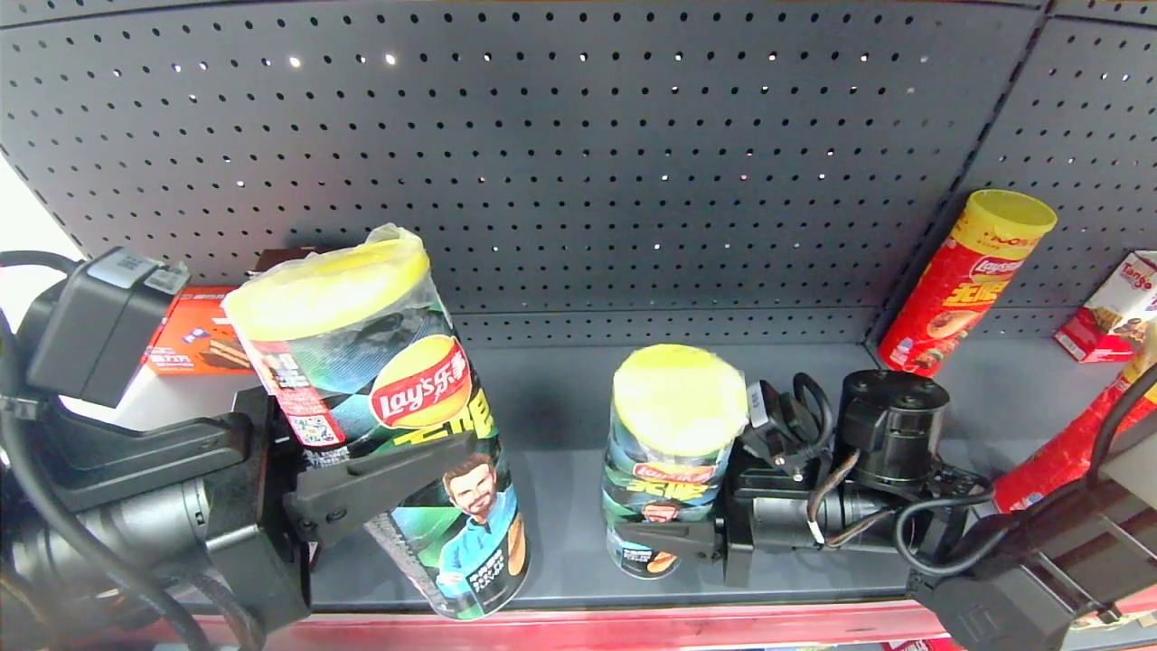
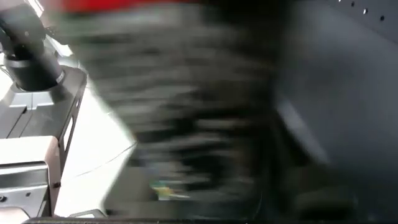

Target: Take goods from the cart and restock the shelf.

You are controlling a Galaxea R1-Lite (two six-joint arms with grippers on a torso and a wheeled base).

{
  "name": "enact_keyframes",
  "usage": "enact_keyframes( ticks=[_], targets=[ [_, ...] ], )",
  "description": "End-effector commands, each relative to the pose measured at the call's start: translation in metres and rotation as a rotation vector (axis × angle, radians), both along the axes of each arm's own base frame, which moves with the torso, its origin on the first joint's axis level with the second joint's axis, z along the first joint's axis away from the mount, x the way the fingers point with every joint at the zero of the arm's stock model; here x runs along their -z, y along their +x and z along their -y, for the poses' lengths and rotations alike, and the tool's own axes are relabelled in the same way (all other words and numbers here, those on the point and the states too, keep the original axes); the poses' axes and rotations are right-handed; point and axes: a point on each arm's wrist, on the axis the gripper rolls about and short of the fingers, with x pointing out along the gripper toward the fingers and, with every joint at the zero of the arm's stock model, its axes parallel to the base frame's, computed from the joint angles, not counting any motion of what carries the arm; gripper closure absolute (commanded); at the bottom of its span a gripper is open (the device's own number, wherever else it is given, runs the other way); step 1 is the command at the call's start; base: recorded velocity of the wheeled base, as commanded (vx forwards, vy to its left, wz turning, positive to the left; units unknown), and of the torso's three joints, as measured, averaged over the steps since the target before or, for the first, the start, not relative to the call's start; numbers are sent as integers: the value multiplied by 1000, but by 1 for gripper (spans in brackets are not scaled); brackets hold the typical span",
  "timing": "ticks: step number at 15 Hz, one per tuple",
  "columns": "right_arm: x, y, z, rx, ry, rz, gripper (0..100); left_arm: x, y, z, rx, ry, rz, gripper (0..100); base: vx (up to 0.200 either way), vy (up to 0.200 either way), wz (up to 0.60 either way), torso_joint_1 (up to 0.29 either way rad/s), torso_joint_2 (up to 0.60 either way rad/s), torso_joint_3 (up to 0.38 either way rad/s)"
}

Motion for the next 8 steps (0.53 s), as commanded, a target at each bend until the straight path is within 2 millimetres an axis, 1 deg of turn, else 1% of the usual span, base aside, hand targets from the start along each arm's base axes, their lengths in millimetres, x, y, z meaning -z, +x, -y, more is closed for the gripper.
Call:
enact_keyframes(
  ticks=[1, 3, 7, 8],
  targets=[
    [0, -1, 0, -1, 0, 0, 0, 0, 0, 0, 0, 0, -1, 100, 0, 0, 0, 0, 0, 0],
    [-5, -4, 4, 2, 5, 9, 0, 1, 0, 0, 0, 1, -3, 100, 0, 0, 0, 0, 0, 0],
    [-12, -17, 18, 20, 9, 15, 0, 1, 0, 0, 0, 2, -4, 100, 0, 0, 0, 0, 0, 0],
    [-17, -24, 25, 31, 13, 21, 0, 1, 0, -1, -3, 2, -4, 100, 0, 0, 0, 0, 0, 0]
  ],
)
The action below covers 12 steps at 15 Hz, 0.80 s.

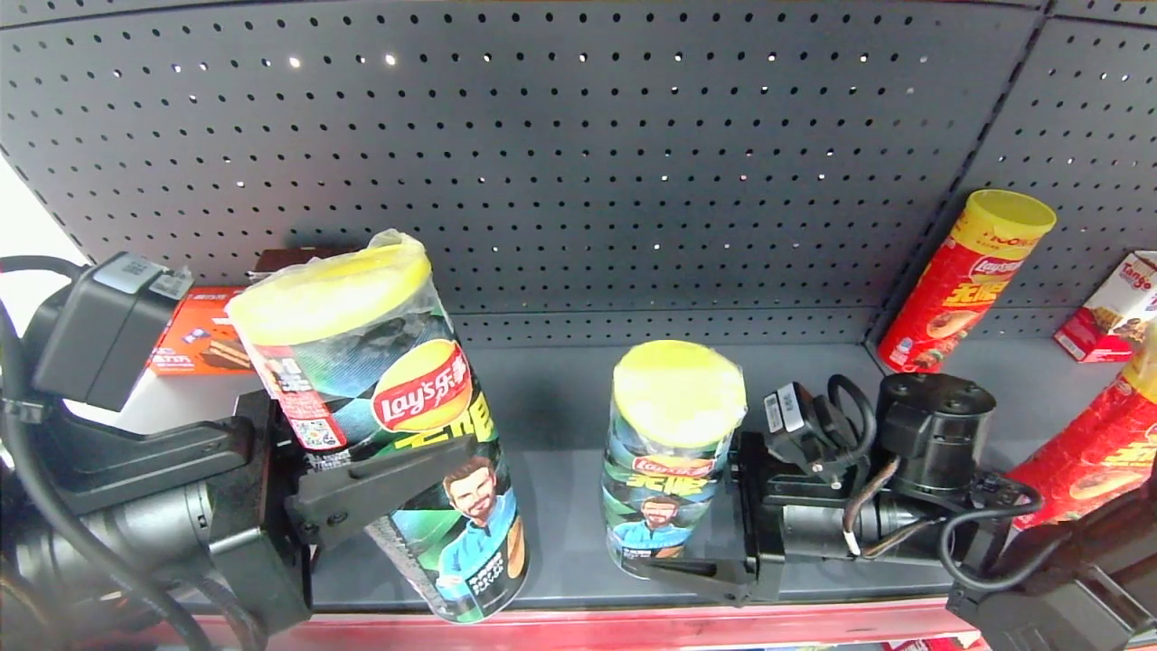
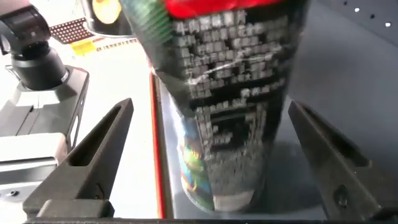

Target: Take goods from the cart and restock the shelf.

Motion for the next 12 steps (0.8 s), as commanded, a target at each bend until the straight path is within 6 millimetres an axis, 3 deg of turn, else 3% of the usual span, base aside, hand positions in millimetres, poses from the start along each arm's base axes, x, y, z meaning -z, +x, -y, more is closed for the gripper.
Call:
enact_keyframes(
  ticks=[1, 5, 10, 12],
  targets=[
    [-15, -16, 19, 29, 17, 27, 0, -1, 0, 0, -2, -2, 0, 100, 0, 0, 0, 0, 0, 0],
    [-24, -36, 51, 95, 25, 42, 0, -1, -1, -1, -3, -2, 3, 100, 0, 0, 0, 0, 0, 0],
    [-42, -65, 71, 187, 60, 109, 0, -3, -2, -2, -5, -7, 12, 100, 0, 0, 0, 0, 0, 0],
    [-55, -84, 82, 312, 73, 135, 0, -4, -2, -1, -5, -10, 18, 100, 0, 0, 0, 0, 0, 0]
  ],
)
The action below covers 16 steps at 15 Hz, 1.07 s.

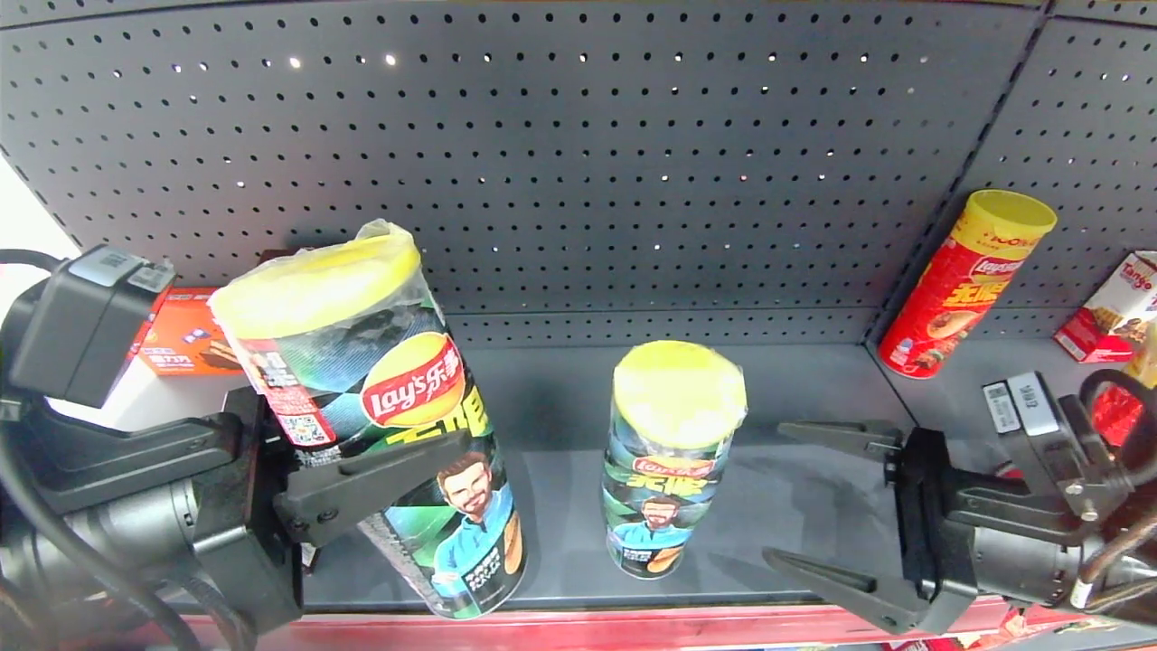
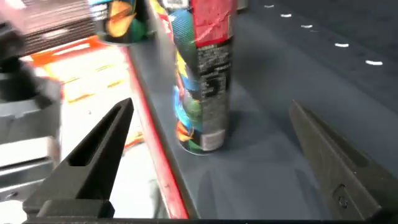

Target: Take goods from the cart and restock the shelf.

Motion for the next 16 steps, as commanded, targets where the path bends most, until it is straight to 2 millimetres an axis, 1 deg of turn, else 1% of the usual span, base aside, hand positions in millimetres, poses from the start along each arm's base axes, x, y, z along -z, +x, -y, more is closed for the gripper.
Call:
enact_keyframes(
  ticks=[1, 3, 4, 6, 8, 9, 11, 12, 13, 14, 16],
  targets=[
    [-23, -25, 15, 138, 40, 70, 0, -2, 0, 0, 0, -4, 6, 100, 0, 0, 0, 0, 0, 0],
    [-29, -37, 24, 249, 46, 77, 0, -3, 0, 0, 0, -7, 13, 100, 0, 0, 0, 0, 0, 0],
    [-33, -50, 35, 347, 62, 93, 0, -5, -3, -2, 0, -12, 21, 100, 0, 0, 0, 0, 0, 0],
    [-27, -75, 52, 449, 73, 99, 0, -5, -7, -4, 0, -15, 26, 100, 0, 0, 0, 0, 0, 0],
    [-9, -103, 69, 519, 56, 77, 0, -5, -8, -5, 0, -16, 29, 100, 0, 0, 0, 0, 0, 0],
    [-3, -113, 74, 543, 49, 70, 0, -5, -8, -5, 0, -16, 29, 100, 0, 0, 0, 0, 0, 0],
    [20, -143, 93, 623, 44, 27, 0, -6, -8, -4, 3, -17, 33, 100, 0, 0, 0, 0, 0, 0],
    [25, -149, 96, 640, 45, 8, 0, -6, -8, -4, 3, -17, 33, 100, 0, 0, 0, 0, 0, 0],
    [42, -163, 105, 700, 15, -58, 0, -6, -8, -4, 3, -17, 33, 100, 0, 0, 0, 0, 0, 0],
    [57, -172, 110, 751, -26, -106, 0, -5, -9, -4, 5, -15, 33, 100, 0, 0, 0, 0, 0, 0],
    [82, -187, 117, 874, -64, -147, 0, -5, -9, -4, 6, -14, 30, 100, 0, 0, 0, 0, 0, 0]
  ],
)
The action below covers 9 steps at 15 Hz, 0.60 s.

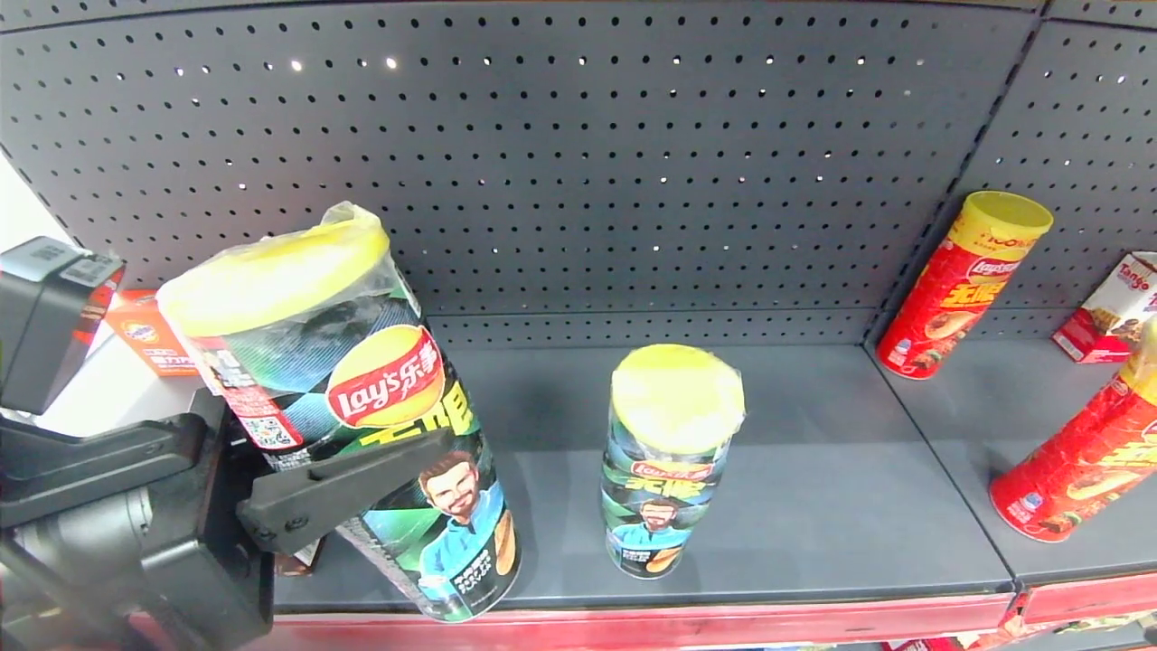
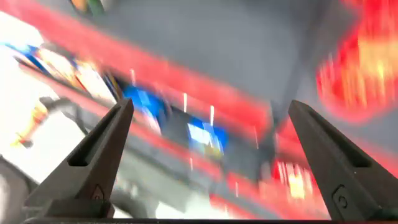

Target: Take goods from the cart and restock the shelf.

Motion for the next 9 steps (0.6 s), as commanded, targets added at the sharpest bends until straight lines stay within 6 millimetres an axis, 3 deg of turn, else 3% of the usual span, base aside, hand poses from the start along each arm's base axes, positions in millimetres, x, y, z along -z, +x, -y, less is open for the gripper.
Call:
enact_keyframes(
  ticks=[1, 5, 9],
  targets=[
    [25, -27, 12, 188, 25, 49, 0, 0, 0, 0, 0, 1, -2, 100, 0, 0, 0, 0, 0, 0],
    [25, -29, 7, 530, 28, 58, 0, 1, -1, 1, 9, 4, -2, 100, 0, 0, 0, 0, 0, 0],
    [29, -31, 6, 535, 134, 131, 0, 2, -2, 0, 6, 6, -2, 100, 0, 0, 0, 0, 0, 0]
  ],
)
